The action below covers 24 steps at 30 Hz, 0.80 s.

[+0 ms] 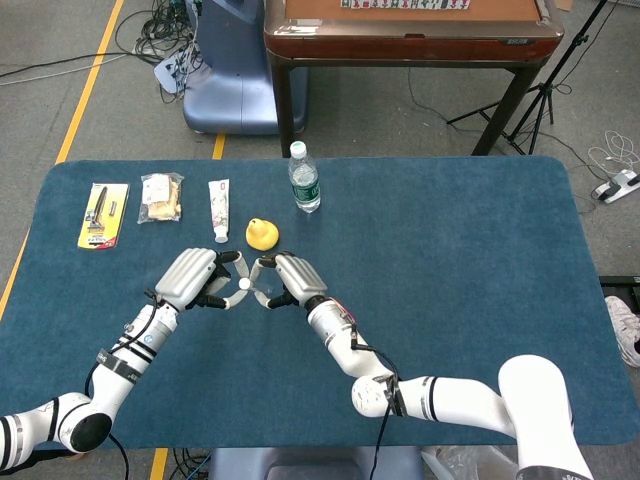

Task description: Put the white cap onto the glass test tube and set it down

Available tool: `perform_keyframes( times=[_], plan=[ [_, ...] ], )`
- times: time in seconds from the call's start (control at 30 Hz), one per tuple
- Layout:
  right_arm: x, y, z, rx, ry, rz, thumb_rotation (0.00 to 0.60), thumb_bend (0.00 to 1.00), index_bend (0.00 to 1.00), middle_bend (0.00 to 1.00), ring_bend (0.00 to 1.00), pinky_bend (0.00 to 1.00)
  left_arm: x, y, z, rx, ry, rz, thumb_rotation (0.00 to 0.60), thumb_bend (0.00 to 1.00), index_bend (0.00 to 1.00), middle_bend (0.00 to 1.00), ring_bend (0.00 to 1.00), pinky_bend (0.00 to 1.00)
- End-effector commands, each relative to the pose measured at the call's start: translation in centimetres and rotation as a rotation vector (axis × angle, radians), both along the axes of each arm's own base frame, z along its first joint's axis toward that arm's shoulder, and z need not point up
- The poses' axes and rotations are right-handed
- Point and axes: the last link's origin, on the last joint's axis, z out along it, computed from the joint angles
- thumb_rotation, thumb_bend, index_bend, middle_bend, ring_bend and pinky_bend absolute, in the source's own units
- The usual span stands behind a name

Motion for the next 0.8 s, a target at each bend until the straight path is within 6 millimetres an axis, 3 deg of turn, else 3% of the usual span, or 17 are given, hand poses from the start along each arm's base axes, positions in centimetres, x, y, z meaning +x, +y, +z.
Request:
perform_keyframes(
  times=[0.03,0.1,0.23,0.33,0.8],
  plan=[
    [-0.1,0.0,0.0,-0.004,0.007,0.0,0.6,0.56,0.7,0.37,0.22,0.15,-0.1,0.0,0.0,0.002,0.004,0.0,0.6,0.31,0.62,1.0,1.0,1.0],
    [-0.4,0.0,0.2,-0.005,0.028,0.005,0.6,0.56,0.7,0.37,0.22,0.15,-0.3,0.0,0.1,0.002,0.013,0.001,0.6,0.31,0.58,1.0,1.0,1.0],
    [-0.8,-0.1,0.8,-0.022,0.081,0.02,0.6,0.56,0.7,0.37,0.22,0.15,-0.5,-0.1,0.5,-0.004,0.017,0.007,0.6,0.31,0.35,0.98,1.0,1.0],
    [-1.3,-0.2,1.6,-0.038,0.131,0.031,0.6,0.56,0.7,0.37,0.22,0.15,-0.8,-0.1,0.7,-0.006,0.017,0.011,0.6,0.31,0.26,0.97,1.0,1.0],
    [-4.3,-0.2,6.2,-0.054,0.518,0.078,0.6,0.56,0.72,0.38,0.22,0.15,-2.1,0.1,1.7,0.025,0.031,0.039,0.6,0.31,0.23,0.92,1.0,1.0]
  ],
)
